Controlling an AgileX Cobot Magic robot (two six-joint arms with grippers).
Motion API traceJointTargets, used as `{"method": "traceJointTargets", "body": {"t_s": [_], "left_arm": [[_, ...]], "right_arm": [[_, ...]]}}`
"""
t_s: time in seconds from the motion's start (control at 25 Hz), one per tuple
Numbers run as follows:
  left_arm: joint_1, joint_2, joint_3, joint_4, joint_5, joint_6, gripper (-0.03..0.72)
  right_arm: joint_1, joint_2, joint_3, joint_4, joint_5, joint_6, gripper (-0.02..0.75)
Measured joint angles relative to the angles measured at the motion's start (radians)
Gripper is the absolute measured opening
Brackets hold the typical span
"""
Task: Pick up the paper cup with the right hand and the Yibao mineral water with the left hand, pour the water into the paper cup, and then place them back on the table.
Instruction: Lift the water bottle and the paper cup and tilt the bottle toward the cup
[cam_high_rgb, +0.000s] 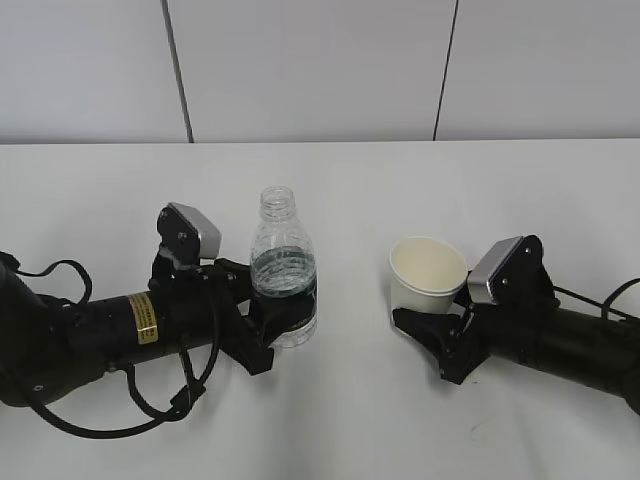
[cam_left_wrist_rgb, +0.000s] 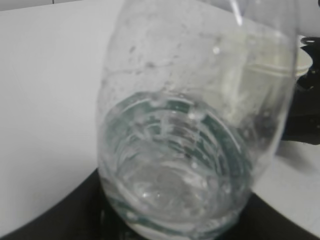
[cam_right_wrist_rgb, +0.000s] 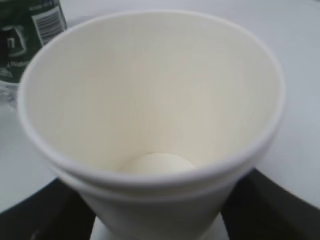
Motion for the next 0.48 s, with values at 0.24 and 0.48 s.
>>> {"method": "traceJointTargets", "body": {"t_s": [0.24,0.48], "left_arm": [[-0.001,-0.089,0.000,-0.026,0.055,0.114,0.384],[-0.001,-0.161,0.001,-0.053,0.123,0.234,0.382]], "right_arm": [[0.000,-0.027,0.000,-0.071,0.000,0.096,0.527],[0.000,-0.027,-0.047,-0.263,0.000,0.184,0.526]]}}
